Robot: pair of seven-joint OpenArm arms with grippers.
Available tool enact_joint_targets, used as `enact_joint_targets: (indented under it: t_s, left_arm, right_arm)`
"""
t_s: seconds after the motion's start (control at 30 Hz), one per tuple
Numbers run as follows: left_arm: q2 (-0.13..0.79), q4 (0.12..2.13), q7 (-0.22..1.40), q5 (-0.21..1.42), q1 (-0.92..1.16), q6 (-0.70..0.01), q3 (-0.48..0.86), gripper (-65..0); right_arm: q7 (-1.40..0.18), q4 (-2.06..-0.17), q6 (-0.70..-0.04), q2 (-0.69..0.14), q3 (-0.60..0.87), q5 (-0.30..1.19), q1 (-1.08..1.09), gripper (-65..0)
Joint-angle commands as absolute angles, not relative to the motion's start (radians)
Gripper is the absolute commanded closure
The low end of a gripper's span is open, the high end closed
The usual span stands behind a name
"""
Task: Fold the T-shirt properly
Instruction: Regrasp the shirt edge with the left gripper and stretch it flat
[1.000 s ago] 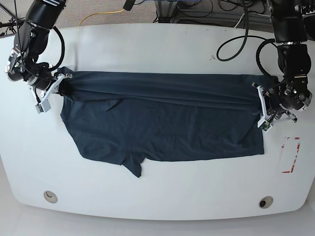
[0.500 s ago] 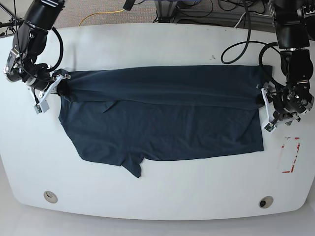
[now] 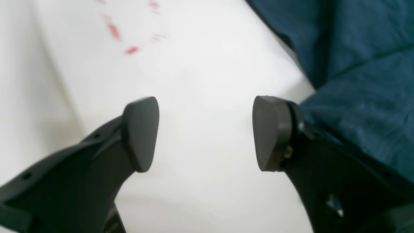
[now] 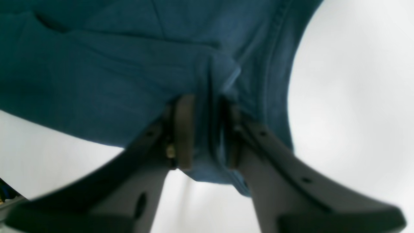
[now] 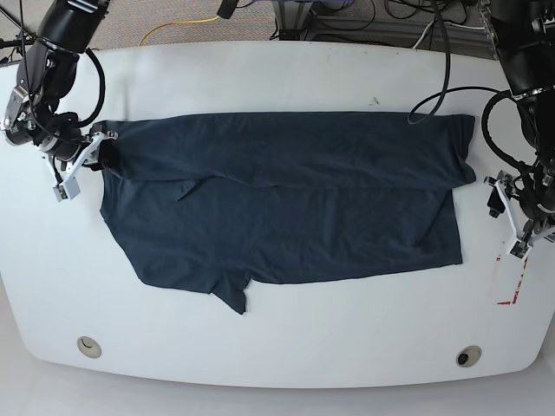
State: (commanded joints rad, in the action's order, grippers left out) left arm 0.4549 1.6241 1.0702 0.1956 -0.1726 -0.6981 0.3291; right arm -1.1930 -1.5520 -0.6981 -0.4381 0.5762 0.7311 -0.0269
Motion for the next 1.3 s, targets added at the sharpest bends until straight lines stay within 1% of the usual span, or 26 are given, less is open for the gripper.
enact_joint_targets:
  t_s: [0.13,0.17,0.27,0.4,0.53,0.67,0.73,0.87,0.97,1.13,1.3]
  left_arm:
    - [0.401,1.701,1.07,0.193,-0.096,-0.698,0.331,-42.1]
    - [0.371,1.736,1.07,0.189,-0.061,-0.698,0.321,-42.1]
    - [0.32,1.787,1.07,0.177,0.005,-0.698,0.297,-41.9]
    - [0.282,1.79,1.067,0.128,0.053,-0.698,0.294,-41.9]
    - [0.271,1.788,1.064,0.096,0.102,-0.698,0.294,-41.4]
    - [0.274,1.787,1.064,0.093,0.142,-0.698,0.298,-32.4]
    - [0.275,1.788,1.064,0.093,0.147,-0.698,0.298,-30.0]
    - [0.292,1.79,1.064,0.094,0.176,-0.698,0.308,-29.9]
    - [0.294,1.778,1.063,0.093,0.176,-0.698,0.337,-29.9]
    - [0.274,1.695,1.059,0.093,0.151,-0.698,0.357,-29.9]
    - [0.272,1.627,0.993,0.093,0.14,-0.698,0.355,-29.9]
  right_arm:
    - [-1.193,-1.612,-0.698,-0.438,0.578,0.731,-0.038,-39.0]
    - [-1.193,-1.627,-0.698,-0.438,0.585,0.731,-0.05,-42.2]
    - [-1.198,-1.656,-0.698,-0.437,0.627,0.733,-0.073,-46.0]
    - [-1.239,-1.659,-0.698,-0.404,0.641,0.733,-0.077,-46.0]
    - [-1.241,-1.655,-0.698,-0.387,0.67,0.725,-0.111,-45.8]
    - [-1.182,-1.639,-0.698,-0.387,0.676,0.723,-0.154,-45.8]
    - [-1.167,-1.603,-0.698,-0.387,0.674,0.707,-0.15,-45.8]
    - [-1.147,-1.573,-0.698,-0.387,0.68,0.633,-0.15,-45.8]
    - [-1.099,-1.543,-0.698,-0.386,0.676,0.585,-0.151,-45.8]
    - [-1.066,-1.494,-0.698,-0.386,0.674,0.579,-0.15,-45.8]
    - [-1.038,-1.445,-0.698,-0.387,0.674,0.579,-0.15,-45.7]
